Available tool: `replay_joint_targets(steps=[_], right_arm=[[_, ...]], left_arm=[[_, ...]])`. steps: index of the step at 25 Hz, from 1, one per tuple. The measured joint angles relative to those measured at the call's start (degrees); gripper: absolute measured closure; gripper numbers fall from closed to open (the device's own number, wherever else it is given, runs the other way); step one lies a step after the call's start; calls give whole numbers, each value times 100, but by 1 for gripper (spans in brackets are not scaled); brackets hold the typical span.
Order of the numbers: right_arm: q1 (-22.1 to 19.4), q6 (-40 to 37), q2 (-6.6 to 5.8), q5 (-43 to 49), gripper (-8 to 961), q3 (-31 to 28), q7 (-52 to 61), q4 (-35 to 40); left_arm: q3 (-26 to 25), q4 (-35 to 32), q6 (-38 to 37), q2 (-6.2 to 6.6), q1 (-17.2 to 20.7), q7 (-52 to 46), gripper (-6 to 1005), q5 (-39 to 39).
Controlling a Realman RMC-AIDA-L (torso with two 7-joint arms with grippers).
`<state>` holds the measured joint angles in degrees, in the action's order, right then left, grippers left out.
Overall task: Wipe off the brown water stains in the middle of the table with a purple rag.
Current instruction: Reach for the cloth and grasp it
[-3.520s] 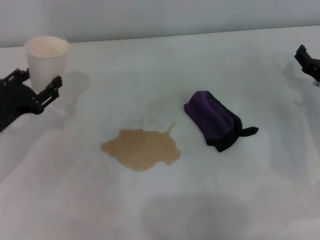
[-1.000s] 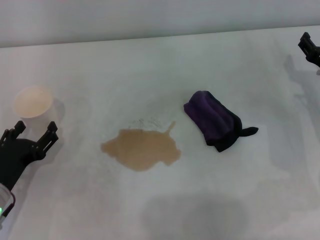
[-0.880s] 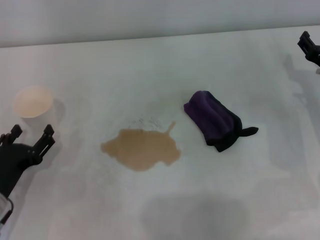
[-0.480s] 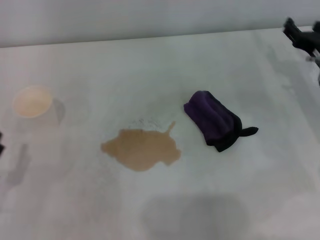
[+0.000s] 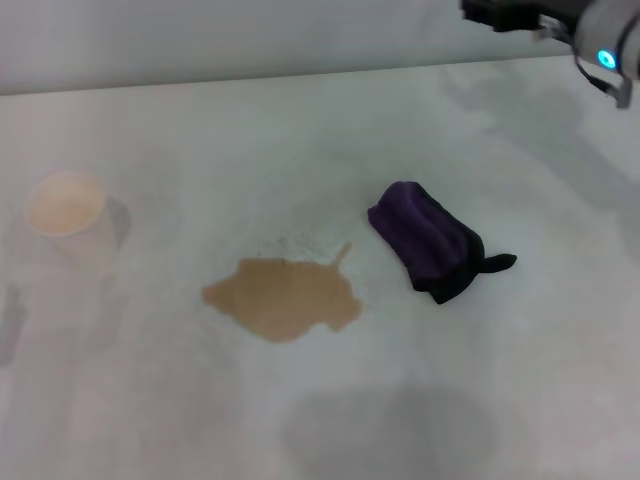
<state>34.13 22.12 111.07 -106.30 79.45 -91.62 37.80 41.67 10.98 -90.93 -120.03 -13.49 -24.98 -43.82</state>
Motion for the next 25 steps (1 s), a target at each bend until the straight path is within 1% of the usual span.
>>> replay_joint_targets(steps=[2, 3, 5, 6, 7, 9, 10, 11, 12, 14, 15, 16, 18, 20, 23, 25], right_arm=[[87, 135, -102, 937, 96, 298, 1008, 291], [158, 327, -133, 1385, 96, 302, 1505, 376], [371, 947, -195, 2561, 96, 161, 2627, 513], [477, 1261, -201, 3173, 96, 69, 3133, 588], [559, 1590, -177, 3805, 96, -58, 3634, 730], [607, 2104, -74, 4732, 96, -279, 4187, 1069], [609, 2348, 1, 5163, 96, -389, 4400, 1288], [586, 2665, 112, 5690, 96, -499, 4640, 1596], [526, 2947, 227, 6181, 96, -576, 4818, 1981], [375, 3481, 411, 7100, 96, -590, 5148, 2770], [266, 3762, 459, 7524, 96, -445, 5399, 3257], [181, 3983, 462, 7811, 96, -247, 5667, 3630], [71, 4393, 428, 8084, 96, 93, 6181, 4131], [-4, 4877, 432, 8228, 96, 195, 6529, 4526], [-42, 5491, 460, 8241, 96, 253, 6903, 4777], [-58, 5744, 462, 8233, 96, 439, 7173, 4806]], left_arm=[[0, -8, 99, 1, -57, 2, 122, 79], [-1, -9, 166, 4, -103, 2, 122, 123], [-1, -10, 201, 6, -121, 3, 122, 130], [-4, -32, 256, 8, -149, 4, 122, 132], [-7, -60, 277, 8, -158, 5, 122, 134], [-10, -88, 290, 9, -167, 6, 122, 139], [-10, -98, 293, 10, -176, 6, 123, 159], [-9, -99, 293, 10, -183, 6, 123, 172], [-10, -100, 294, 14, -197, 2, 123, 216], [-10, -101, 296, 20, -230, -5, 123, 313], [-10, -100, 296, 21, -245, -5, 123, 353], [-10, -100, 296, 21, -258, -5, 123, 381], [-10, -106, 296, 22, -284, -1, 122, 460], [-10, -116, 296, 25, -306, 0, 122, 528], [-9, -138, 328, 32, -347, 9, 122, 578], [-10, -170, 407, 32, -362, 25, 123, 616]])
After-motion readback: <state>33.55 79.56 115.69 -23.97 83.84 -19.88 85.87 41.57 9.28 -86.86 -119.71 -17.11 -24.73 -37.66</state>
